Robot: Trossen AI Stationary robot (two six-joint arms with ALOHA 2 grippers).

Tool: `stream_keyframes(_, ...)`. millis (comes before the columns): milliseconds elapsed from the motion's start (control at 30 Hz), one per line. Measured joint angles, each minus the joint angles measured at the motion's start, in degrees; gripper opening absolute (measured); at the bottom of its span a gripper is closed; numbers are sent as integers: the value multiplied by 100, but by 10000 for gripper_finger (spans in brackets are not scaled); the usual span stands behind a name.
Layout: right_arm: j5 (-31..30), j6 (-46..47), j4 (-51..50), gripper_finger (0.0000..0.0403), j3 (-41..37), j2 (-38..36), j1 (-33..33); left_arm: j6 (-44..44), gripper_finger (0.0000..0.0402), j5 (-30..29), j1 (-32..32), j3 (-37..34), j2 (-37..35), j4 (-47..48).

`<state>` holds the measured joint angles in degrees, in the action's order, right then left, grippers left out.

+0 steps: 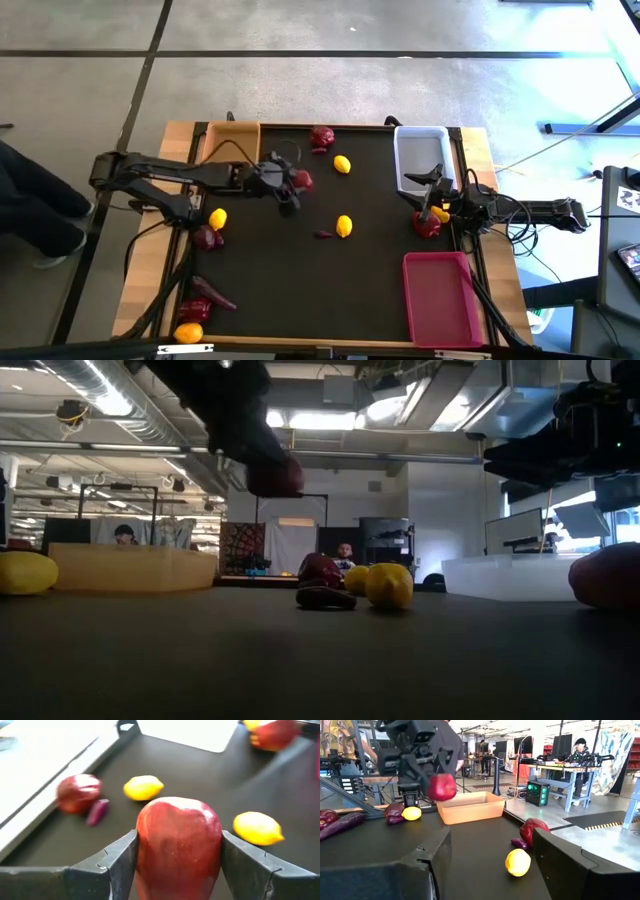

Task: Sort produce into baskets
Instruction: Put the apple into the orange bin

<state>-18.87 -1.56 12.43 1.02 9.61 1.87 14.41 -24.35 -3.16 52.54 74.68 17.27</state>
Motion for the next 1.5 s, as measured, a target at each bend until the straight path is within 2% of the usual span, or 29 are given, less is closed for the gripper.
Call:
stream_keyframes(333,-7,0,-27,239,0,2,0,1397,243,-1735,-2,1,-812,2040)
stream_keyframes(533,-11,2,-26,239,0,0,2,2861,243,-2375,-14,-1,-905,3388)
stream_keyframes(667,-12,20,-31,239,0,2,0,3514,243,-2411,-156,-253,-902,3532)
stream_keyframes(933,-92,20,-206,239,0,2,0,3974,243,-2355,-564,-784,-862,3432)
stream_keyframes(1300,-87,20,-367,239,0,2,2,4127,244,-2100,-901,-1482,-860,2990)
stream_keyframes(1500,-85,20,-365,239,0,0,0,4100,244,-2030,-903,-1560,-857,2882)
